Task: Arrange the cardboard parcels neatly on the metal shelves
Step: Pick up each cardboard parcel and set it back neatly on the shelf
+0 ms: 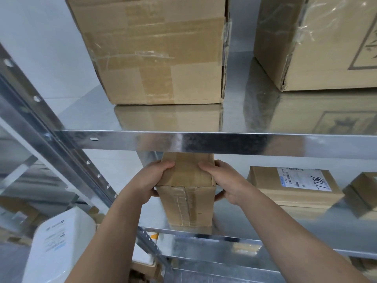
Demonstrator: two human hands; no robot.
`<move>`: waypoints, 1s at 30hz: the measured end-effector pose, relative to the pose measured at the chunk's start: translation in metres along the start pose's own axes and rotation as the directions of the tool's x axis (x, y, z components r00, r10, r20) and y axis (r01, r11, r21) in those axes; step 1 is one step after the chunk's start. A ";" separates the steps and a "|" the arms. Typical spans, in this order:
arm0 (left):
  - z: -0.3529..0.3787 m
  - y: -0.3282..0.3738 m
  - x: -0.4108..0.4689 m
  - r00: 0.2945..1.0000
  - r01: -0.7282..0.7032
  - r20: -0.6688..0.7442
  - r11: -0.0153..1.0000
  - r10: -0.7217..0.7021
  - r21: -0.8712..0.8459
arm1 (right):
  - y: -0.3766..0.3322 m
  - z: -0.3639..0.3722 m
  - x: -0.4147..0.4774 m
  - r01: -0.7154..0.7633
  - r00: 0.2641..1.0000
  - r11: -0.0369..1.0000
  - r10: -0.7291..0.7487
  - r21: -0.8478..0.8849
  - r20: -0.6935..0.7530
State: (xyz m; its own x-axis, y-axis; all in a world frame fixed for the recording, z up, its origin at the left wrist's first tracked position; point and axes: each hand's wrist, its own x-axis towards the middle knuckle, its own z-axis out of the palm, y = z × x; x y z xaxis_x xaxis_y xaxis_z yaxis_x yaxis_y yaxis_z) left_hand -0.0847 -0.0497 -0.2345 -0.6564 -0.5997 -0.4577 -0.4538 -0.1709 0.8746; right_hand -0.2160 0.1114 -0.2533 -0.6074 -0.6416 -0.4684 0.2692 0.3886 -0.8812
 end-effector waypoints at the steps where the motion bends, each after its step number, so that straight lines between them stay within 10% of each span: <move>1: 0.000 0.000 0.000 1.000 -0.008 -0.003 1.000 0.008 0.004 | 0.000 0.000 -0.001 0.002 1.000 1.000 -0.002 -0.007 -0.005; 30: 0.006 0.003 0.010 0.999 -0.025 -0.033 0.997 0.027 0.076 | -0.011 0.004 0.002 -0.015 0.999 0.997 0.011 -0.081 -0.044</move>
State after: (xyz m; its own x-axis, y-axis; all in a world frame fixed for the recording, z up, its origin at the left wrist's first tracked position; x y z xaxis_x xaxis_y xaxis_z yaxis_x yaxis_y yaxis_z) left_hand -0.0961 -0.0518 -0.2379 -0.6484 -0.6293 -0.4284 -0.4821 -0.0960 0.8708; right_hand -0.2170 0.1032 -0.2450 -0.6370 -0.6073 -0.4749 0.2164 0.4504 -0.8662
